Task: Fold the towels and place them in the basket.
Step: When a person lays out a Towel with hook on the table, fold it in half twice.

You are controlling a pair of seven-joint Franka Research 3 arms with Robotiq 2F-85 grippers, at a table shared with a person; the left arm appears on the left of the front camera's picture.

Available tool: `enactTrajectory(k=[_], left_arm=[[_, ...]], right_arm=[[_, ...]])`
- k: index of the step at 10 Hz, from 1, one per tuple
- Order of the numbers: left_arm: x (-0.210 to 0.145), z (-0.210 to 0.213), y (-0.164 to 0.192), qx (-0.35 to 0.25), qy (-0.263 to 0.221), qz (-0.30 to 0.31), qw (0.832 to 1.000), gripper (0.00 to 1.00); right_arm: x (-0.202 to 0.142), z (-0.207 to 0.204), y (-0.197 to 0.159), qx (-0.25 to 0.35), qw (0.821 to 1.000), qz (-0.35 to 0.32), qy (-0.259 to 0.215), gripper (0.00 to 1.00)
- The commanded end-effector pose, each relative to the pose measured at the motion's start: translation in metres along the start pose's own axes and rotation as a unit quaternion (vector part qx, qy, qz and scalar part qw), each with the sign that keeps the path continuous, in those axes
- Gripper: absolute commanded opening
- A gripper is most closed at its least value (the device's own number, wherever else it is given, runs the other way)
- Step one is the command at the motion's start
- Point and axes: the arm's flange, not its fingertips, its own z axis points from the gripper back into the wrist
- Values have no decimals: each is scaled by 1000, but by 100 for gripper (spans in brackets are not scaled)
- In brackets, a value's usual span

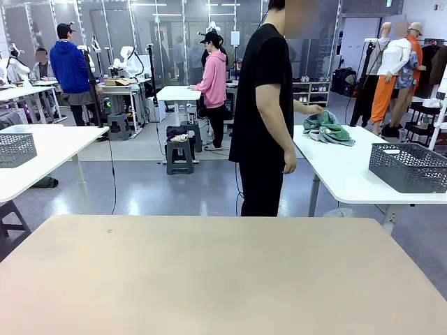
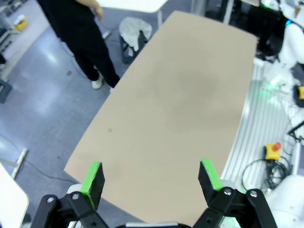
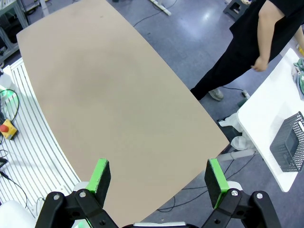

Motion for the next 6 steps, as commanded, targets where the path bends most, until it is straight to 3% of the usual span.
enactTrajectory(k=[1,6], left_arm=[[2,16,10,-42,-21,-24,999,100],[-12,36,13,-50,-79,-26,995,100]], right_arm=[[0,0,0,3,1000,4,-3,100],[0,0,0,3,1000,4,-3,100]])
